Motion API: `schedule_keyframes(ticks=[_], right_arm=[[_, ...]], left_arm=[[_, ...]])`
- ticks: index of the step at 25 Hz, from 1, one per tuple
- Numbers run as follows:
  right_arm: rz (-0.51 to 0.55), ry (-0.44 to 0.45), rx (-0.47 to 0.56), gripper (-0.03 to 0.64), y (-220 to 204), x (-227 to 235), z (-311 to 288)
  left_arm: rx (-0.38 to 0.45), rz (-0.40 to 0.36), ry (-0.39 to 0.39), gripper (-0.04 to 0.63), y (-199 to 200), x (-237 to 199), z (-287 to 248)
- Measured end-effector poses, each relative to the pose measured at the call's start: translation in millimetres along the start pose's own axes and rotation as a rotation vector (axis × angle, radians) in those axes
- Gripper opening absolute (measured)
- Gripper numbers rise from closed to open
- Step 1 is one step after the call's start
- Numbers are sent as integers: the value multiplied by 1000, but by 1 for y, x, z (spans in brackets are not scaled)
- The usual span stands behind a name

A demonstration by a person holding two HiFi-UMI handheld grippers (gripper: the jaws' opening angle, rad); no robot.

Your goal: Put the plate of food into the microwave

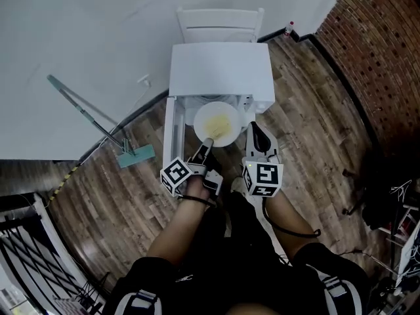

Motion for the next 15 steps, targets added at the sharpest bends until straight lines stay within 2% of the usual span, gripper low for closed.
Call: schedule_keyframes(ticks=[6, 11, 15], right_arm=[[-6, 16, 63, 6, -78, -9, -29], [-22, 31, 95, 6, -158, -3, -64], [-54, 41, 100, 6, -224, 2, -84]], left_arm=[[2, 0, -19, 14, 19, -84, -36], [14, 3, -41, 14, 39, -169, -87], [14, -17, -84, 14, 51, -218, -133]])
Point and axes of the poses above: the fingertips, and each gripper's own axes: z backward along the fingers, x to its right, y out of its top, the point moved 5 cm from there along z, backward along the fingers, and after that the axes turned 6 degrees about x, right-handed, at the moved point
